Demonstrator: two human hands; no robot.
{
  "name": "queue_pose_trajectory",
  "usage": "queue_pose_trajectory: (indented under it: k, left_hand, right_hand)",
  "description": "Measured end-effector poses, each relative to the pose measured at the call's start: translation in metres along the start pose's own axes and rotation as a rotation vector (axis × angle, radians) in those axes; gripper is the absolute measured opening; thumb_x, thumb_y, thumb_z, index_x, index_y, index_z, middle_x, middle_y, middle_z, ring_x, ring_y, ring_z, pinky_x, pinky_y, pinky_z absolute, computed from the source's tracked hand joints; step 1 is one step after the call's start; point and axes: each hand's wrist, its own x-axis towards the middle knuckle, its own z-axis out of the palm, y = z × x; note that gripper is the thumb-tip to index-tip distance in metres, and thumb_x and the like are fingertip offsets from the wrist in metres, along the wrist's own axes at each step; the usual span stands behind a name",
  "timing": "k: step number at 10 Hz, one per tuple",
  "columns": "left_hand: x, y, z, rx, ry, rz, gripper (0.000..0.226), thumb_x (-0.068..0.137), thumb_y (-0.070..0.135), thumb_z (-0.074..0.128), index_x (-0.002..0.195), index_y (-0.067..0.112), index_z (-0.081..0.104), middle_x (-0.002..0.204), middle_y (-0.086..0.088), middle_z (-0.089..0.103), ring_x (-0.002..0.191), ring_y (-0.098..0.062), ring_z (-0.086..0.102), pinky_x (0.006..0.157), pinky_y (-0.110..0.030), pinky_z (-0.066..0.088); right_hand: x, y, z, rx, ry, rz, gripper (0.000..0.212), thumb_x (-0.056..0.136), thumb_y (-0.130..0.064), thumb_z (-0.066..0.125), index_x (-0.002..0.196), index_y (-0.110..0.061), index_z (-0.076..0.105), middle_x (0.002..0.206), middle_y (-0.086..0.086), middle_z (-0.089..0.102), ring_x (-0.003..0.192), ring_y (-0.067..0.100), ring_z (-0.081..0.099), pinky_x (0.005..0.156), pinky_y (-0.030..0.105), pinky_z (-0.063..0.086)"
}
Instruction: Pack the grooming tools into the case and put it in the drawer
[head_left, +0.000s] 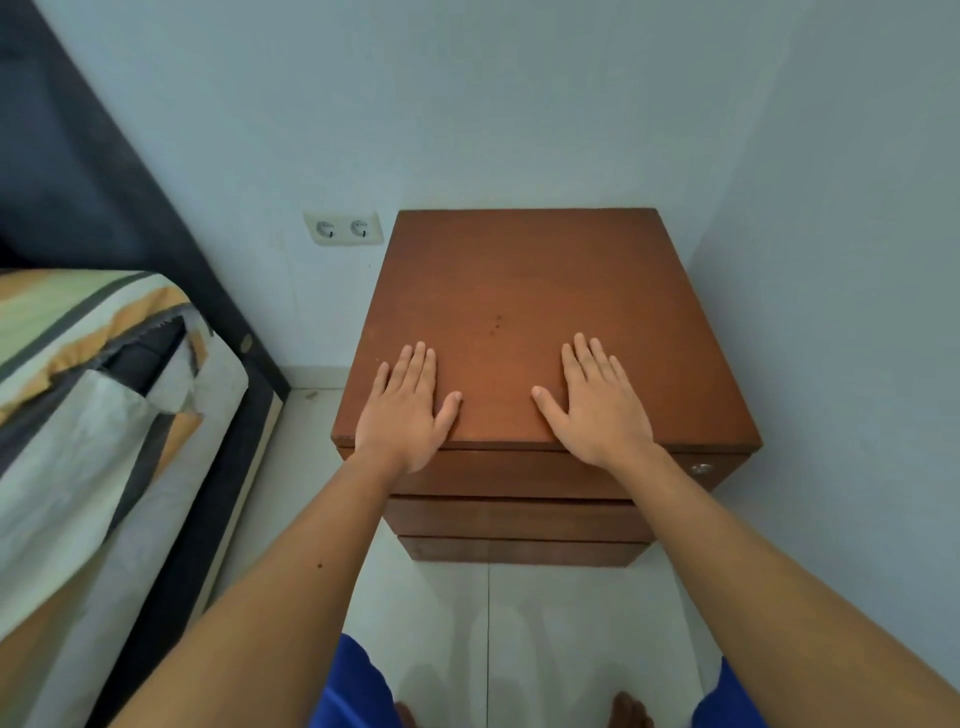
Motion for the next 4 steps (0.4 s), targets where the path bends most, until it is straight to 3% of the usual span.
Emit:
queue_pose_trajectory:
  k: [3,4]
  left_hand:
    - [-0.001,0.006,-0.002,-0.030,-0.009,-0.061,0.073,0.105,0.060,0.009,0.166,0.019,0.005,0.174,0.001,0.002,0.160,-0.015,-0.005,0.131,-0.042,-0.002]
    - [-0.029,0.020,-0.010,-0.072,0.015,-0.171,0.069,0.107,0.057,0.015,0.166,0.021,0.012,0.174,0.002,0.008,0.161,-0.017,0.001,0.131,-0.046,0.002]
  right_hand:
    - [-0.006,0.004,0.000,0.087,0.052,-0.052,0.066,0.107,-0.050,0.029,0.161,-0.013,0.035,0.172,0.008,0.026,0.161,0.024,0.016,0.132,0.041,0.013]
    - [-0.036,0.002,-0.004,0.089,0.029,-0.092,0.066,0.108,-0.050,0.021,0.162,-0.015,0.033,0.173,0.006,0.024,0.162,0.022,0.014,0.132,0.039,0.010]
